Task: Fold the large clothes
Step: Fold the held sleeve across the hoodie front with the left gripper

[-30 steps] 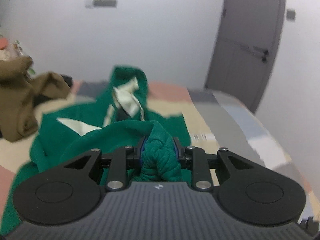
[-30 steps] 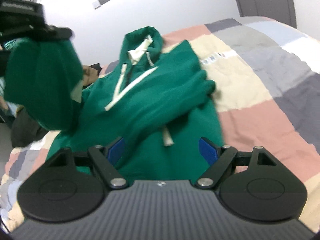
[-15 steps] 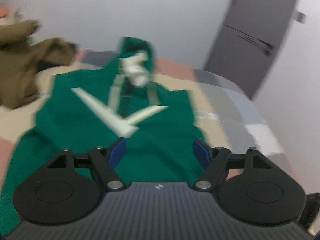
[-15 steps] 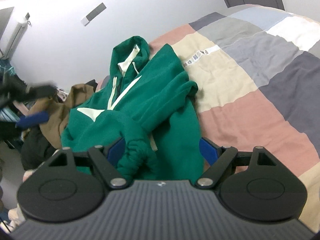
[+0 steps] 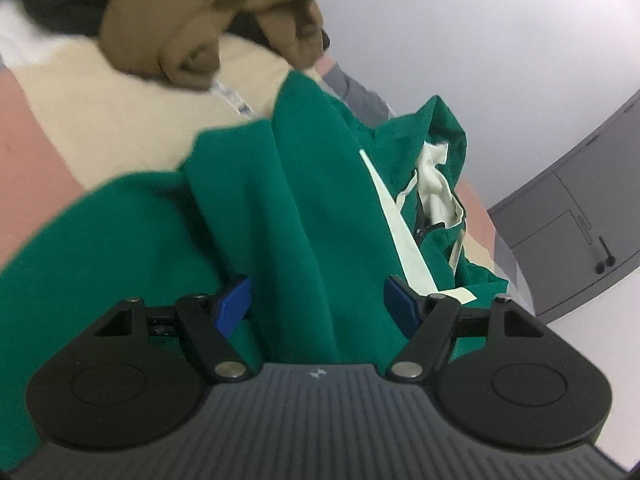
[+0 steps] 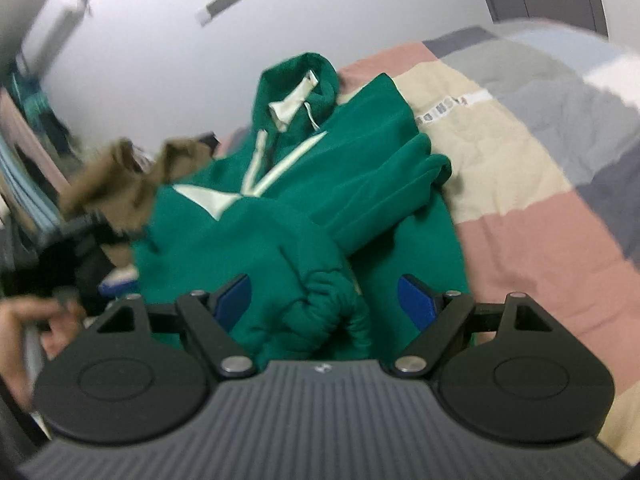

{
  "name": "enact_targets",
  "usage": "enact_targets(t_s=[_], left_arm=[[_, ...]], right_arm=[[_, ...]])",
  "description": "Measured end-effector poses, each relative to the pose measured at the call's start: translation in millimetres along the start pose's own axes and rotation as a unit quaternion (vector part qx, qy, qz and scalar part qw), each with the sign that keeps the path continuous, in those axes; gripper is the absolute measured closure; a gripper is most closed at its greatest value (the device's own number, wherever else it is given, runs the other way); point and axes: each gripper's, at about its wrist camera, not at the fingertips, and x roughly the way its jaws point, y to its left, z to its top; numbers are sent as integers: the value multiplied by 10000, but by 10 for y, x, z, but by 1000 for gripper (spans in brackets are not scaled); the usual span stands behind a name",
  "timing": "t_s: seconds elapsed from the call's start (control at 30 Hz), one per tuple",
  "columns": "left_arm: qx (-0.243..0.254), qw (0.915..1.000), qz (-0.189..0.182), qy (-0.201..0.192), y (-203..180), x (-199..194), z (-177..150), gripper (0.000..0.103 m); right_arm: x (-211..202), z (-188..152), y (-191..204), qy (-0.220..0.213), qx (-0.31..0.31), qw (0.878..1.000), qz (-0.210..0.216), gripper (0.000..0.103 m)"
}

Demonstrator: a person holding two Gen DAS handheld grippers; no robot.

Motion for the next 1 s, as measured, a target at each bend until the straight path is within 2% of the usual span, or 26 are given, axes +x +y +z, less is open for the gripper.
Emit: enact_targets(t_s=[0.07, 0.13, 0.17, 0.2, 0.23, 0.27, 0.3, 0.4, 0.47, 0.57, 0.7, 0.83, 0.93, 1.0], left_arm=[[119, 9997, 186, 115, 1, 168, 40, 27], [165, 9995, 239, 132, 12, 276, 75, 33], [155, 9995, 237, 141, 19, 273, 89, 46], [145, 9994, 254, 170, 51, 293, 125, 69], [155, 9993, 279, 187, 74, 292, 148, 78], [165, 9994, 215, 207, 97, 269, 180, 84], [181, 9996, 110, 212, 118, 261, 226, 88], [382, 9991, -144, 148, 138, 137, 374, 92], [493, 9985, -224, 37, 153, 53, 472, 93], [368, 9986, -376, -48, 260, -56, 653, 94], [425, 9984, -295, -244, 435, -151, 853, 94], [305, 9993, -35, -209, 723, -80, 943, 94], [410, 9989, 239, -50, 894, 62, 912, 94], [432, 9988, 247, -35, 962, 128, 882, 93]], right_arm=[[91, -18, -6, 98, -64, 9999, -70, 25], [194, -31, -34, 246, -41, 9996, -93, 32], [238, -36, -36, 305, -74, 9994, -115, 34], [266, -45, -34, 317, -137, 9993, -123, 35], [289, -49, -26, 320, -201, 9992, -132, 40], [297, -52, -12, 324, -244, 9991, -103, 51], [293, -48, 5, 314, -270, 9991, -27, 55], [209, -49, 69, 23, -329, 9994, 141, 60], [201, -49, 84, -51, -245, 9987, 436, 62], [178, -28, 152, -168, -231, 9955, 908, 63], [206, 22, 373, -242, -360, 9897, 1368, 64], [479, -53, 671, 186, -742, 9888, 1281, 64], [700, -164, 805, 492, -1084, 9881, 975, 63], [812, -228, 844, 564, -1260, 9873, 786, 63]])
